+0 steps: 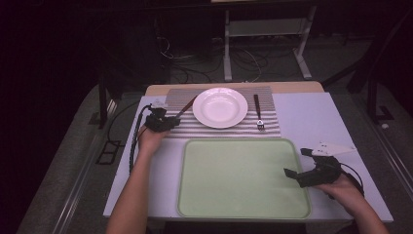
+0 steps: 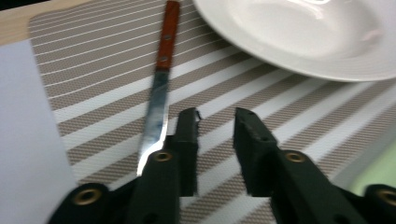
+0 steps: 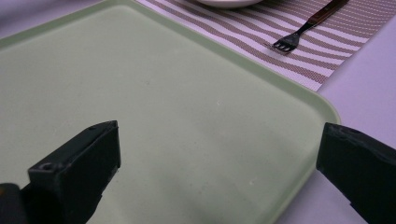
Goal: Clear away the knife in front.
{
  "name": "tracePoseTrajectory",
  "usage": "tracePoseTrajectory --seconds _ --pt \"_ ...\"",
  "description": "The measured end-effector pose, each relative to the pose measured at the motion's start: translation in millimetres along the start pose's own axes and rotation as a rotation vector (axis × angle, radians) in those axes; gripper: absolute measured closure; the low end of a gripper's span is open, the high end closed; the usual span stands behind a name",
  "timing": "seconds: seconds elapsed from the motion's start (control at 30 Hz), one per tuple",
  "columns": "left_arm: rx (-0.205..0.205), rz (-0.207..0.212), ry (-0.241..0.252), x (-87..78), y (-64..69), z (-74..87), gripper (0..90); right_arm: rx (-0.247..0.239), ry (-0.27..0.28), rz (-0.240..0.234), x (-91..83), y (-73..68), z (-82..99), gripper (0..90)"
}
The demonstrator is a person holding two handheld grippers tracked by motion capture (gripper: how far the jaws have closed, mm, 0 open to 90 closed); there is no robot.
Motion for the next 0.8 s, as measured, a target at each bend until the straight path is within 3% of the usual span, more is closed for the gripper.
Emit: tracePoseTrajectory --seconds 0.2,0.3,0.47,0.8 --pt "0.054 0.041 0.011 -16.0 20.3 0.3 47.4 -0.003 -0.001 -0.003 0.1 -0.8 0.1 0.1" --pt "0.041 0.073 0.036 -24.3 29.8 -1.3 39.3 -0.001 0.0 -0.004 0.1 -0.7 0.0 0.1" --pt "0.048 0.086 0.04 -31.7 39.7 -0.8 23.2 -0.002 0.002 -0.005 0.0 -0.4 -0.4 0.1" --pt "0.101 0.148 0.052 -58.8 70.4 17.5 13.0 -0.003 -0.001 -0.014 0.9 -0.8 -0.1 0.4"
Point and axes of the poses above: each handheld gripper's, and its own axes: x roughly forward along the jaws, z roughly out of its underside, y roughly to its right, the point moved 7 cm from there along x, roughly forward along the jaws, and after that the axes turned 5 degrees about -z, right-handed, at the moved point
